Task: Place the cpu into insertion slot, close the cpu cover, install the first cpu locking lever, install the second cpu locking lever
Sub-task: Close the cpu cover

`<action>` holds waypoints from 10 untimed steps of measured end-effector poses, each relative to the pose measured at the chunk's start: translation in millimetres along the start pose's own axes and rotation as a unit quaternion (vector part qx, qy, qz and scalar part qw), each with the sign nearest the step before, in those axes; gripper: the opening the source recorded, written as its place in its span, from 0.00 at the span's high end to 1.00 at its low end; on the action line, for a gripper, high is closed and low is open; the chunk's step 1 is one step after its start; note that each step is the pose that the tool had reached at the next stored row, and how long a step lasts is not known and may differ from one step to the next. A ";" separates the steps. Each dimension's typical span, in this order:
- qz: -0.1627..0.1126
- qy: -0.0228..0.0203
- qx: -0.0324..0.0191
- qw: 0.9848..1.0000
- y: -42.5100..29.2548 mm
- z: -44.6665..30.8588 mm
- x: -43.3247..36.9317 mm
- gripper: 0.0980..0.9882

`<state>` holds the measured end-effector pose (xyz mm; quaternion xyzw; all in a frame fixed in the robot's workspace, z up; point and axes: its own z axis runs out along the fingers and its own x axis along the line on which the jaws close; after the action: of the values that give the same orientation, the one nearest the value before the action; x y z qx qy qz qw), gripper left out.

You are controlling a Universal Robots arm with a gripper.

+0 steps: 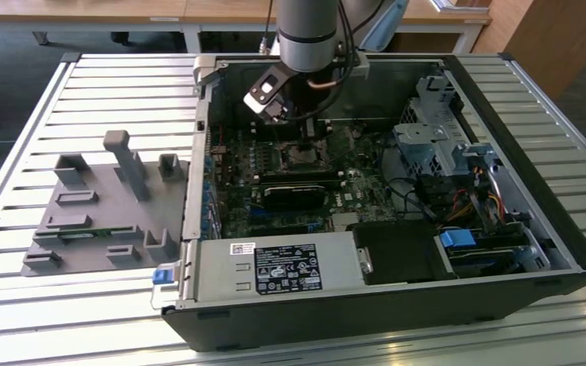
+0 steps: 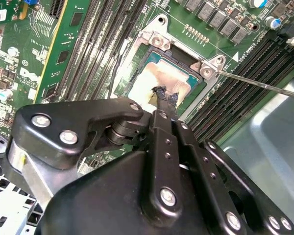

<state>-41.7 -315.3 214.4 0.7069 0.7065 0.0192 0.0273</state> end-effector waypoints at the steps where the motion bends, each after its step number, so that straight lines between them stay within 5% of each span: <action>1: 0.000 0.000 0.000 1.000 0.1 -0.8 0.0 0.99; 10: 0.000 0.000 0.001 1.000 1.0 -12.4 -0.1 0.99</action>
<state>-41.5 -315.2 226.8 0.7072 0.7063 0.0184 0.0264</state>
